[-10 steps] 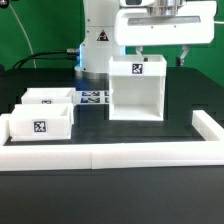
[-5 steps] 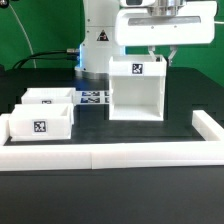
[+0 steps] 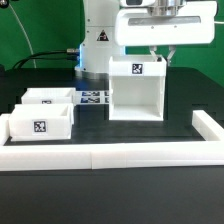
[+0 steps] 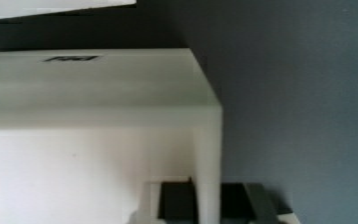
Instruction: Assemble drawer
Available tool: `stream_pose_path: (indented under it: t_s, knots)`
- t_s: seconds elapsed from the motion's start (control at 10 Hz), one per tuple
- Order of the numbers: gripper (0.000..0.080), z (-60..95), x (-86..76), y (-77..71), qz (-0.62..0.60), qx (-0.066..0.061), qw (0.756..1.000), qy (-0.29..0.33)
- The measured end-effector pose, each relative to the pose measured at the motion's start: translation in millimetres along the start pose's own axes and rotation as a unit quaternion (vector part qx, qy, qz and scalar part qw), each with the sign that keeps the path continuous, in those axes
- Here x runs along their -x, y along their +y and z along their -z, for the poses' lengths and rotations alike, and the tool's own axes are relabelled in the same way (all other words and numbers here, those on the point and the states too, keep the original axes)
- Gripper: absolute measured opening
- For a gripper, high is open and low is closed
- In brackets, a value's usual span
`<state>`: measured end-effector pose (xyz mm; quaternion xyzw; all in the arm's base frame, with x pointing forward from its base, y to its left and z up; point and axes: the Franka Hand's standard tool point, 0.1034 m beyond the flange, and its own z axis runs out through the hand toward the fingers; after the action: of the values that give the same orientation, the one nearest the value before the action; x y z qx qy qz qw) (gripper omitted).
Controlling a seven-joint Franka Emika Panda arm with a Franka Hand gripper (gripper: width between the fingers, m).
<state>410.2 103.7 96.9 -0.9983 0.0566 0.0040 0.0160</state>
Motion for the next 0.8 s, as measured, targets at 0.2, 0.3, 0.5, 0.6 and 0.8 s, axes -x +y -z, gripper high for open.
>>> stream_pose_path:
  t_s: [0.2,0.3,0.5,0.6,0.8]
  knots:
    - [0.0036,0.3,-11.4,-0.3,0.016,-0.001,1.0,-0.003]
    - [0.0037,0.4,-26.9,-2.8,0.018,-0.003,1.0,0.0]
    - [0.0037,0.9,-58.6,-4.3,0.037,-0.009,0.999,0.009]
    - [0.0037,1.2,-73.1,-5.6,0.043,-0.011,0.999,0.015]
    - [0.0037,1.3,-95.9,-9.1,0.052,-0.015,0.998,0.03]
